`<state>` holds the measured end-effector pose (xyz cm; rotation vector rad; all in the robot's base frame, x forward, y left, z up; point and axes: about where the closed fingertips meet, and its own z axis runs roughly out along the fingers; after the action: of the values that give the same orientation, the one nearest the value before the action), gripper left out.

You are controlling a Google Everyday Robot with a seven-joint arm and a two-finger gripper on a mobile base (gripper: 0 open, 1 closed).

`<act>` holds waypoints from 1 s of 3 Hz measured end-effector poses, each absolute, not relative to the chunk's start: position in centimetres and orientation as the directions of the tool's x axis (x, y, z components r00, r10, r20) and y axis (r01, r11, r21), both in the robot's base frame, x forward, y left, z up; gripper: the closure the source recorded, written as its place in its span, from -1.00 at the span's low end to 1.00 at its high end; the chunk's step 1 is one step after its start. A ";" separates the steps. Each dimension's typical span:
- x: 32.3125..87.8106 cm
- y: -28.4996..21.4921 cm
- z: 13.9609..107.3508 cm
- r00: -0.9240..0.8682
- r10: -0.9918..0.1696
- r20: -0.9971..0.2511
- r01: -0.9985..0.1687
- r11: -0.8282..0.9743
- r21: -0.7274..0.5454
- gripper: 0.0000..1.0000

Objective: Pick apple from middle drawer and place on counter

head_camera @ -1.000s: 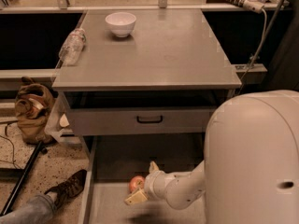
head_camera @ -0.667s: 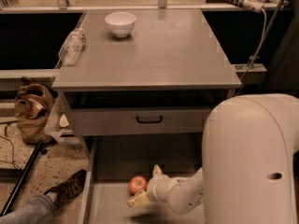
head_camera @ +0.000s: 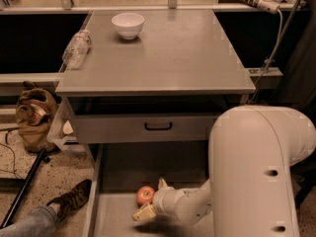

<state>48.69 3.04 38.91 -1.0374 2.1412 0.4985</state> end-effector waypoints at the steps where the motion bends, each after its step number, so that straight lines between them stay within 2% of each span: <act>1: 49.2 4.2 38.0 -0.425 -0.535 -0.730 -0.814 0.579 0.049 -1.00; 2: 49.4 4.7 37.3 -0.423 -0.538 -0.729 -0.821 0.568 0.058 -1.00; 3: 49.4 4.7 37.3 -0.423 -0.538 -0.729 -0.821 0.568 0.058 -0.64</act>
Offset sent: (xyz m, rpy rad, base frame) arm 0.0103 0.0189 -0.0240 0.0150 0.0232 0.0591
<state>49.39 4.74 37.30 -1.0818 2.1280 0.5415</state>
